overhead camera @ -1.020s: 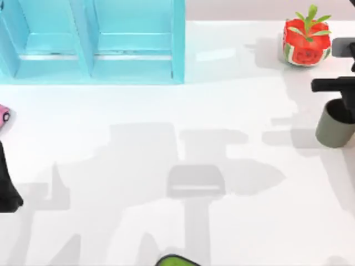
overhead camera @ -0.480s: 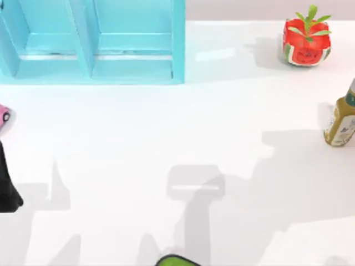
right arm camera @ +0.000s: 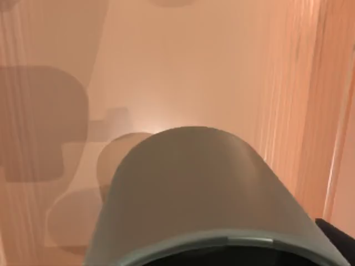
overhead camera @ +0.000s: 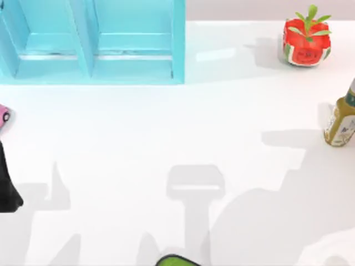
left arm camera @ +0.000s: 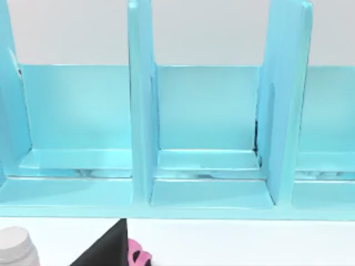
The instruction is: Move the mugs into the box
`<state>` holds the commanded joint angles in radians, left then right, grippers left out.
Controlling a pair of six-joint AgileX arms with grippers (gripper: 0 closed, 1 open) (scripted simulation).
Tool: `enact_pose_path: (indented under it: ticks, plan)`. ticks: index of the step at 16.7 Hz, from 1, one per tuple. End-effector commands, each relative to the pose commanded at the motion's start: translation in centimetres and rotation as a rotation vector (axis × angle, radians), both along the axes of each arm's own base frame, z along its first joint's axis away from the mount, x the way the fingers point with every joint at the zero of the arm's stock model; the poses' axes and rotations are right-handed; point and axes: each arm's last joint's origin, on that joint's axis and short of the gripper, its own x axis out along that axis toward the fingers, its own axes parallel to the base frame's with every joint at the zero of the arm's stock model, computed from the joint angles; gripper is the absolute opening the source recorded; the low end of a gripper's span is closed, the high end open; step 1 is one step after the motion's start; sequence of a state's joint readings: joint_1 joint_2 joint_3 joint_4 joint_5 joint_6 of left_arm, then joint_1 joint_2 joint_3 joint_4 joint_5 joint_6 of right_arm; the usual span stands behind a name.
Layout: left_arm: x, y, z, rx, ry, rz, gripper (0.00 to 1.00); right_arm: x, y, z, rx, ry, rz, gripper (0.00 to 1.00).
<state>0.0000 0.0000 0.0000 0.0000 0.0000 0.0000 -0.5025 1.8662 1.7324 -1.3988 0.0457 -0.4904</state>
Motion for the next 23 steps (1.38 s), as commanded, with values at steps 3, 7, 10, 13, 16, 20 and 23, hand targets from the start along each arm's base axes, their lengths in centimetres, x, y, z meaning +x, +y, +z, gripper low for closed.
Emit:
enact_pose_path:
  ticks: [3,7,10,13,16,20,23]
  plan:
    - [0.0,0.0,0.0,0.000,0.000,0.000,1.00,0.1,0.1,-1.0,-0.001,-0.001,0.003,0.00]
    - [0.0,0.0,0.0,0.000,0.000,0.000,1.00,0.1,0.3,-4.6,-0.003,-0.006,-0.001,0.00]
    - [0.0,0.0,0.0,0.000,0.000,0.000,1.00,0.0,0.5,-6.2,-0.003,-0.007,-0.002,0.00]
    - [0.0,0.0,0.0,0.000,0.000,0.000,1.00,0.0,0.5,-6.3,-0.004,-0.007,-0.002,0.00]
    - [0.0,0.0,0.0,0.000,0.000,0.000,1.00,0.0,0.5,-6.3,-0.004,-0.007,-0.002,0.15]
    - [0.0,0.0,0.0,0.000,0.000,0.000,1.00,0.0,0.5,-6.3,-0.004,-0.007,-0.002,0.45]
    - [0.0,0.0,0.0,0.000,0.000,0.000,1.00,0.0,0.5,-6.3,-0.004,-0.007,-0.002,0.68]
